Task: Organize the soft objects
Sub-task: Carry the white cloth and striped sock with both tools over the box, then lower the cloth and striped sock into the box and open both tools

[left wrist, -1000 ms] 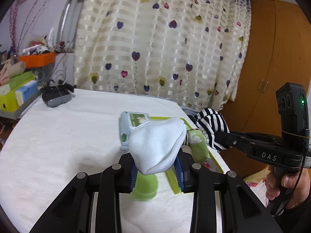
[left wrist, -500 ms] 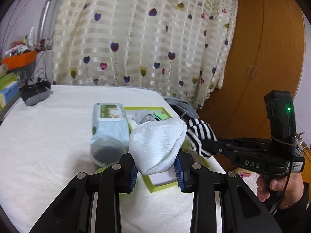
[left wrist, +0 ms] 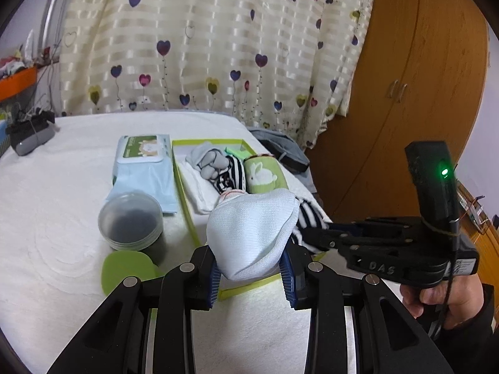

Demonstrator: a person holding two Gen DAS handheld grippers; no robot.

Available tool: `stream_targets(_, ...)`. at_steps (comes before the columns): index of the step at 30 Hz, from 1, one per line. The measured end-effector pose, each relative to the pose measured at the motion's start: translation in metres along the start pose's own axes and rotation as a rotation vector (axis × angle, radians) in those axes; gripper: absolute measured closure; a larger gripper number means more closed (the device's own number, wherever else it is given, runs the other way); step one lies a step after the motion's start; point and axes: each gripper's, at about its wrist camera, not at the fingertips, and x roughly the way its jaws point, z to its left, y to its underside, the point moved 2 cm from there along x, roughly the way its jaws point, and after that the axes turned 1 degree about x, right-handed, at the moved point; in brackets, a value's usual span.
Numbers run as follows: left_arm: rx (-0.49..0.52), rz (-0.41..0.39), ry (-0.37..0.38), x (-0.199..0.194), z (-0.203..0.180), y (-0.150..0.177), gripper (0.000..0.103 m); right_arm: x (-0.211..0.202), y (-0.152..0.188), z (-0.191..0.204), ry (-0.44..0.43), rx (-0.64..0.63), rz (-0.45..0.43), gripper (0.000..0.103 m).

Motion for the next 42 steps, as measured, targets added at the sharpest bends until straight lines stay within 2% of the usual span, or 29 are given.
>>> stream_targets(7,-0.004,0.027,-0.001,0.014,0.004,0.001,0.072,0.034,0.005,-0.012,0.026,0.004,0.081,0.088)
stream_targets(26,-0.004,0.114,0.007,0.065,0.001,0.002,0.072,0.061,-0.031,-0.029,0.009,0.034,0.036,0.087)
stream_targets(33,0.014,0.14,-0.002,0.08,-0.005,0.005,0.068,0.046,-0.015,-0.024,0.021,-0.009,0.03,0.073)
stream_targets(35,0.014,0.144,-0.001,0.081,-0.005,0.005,0.066,0.04,-0.011,-0.021,0.027,-0.027,0.024,0.063)
stream_targets(36,0.015,0.142,-0.002,0.081,-0.005,0.005,0.063,0.039,-0.011,-0.02,0.034,-0.033,0.021,0.061)
stream_targets(42,0.007,0.11,0.004,0.074,-0.004,0.004,0.058,0.02,-0.009,-0.024,0.042,-0.016,-0.024,0.06)
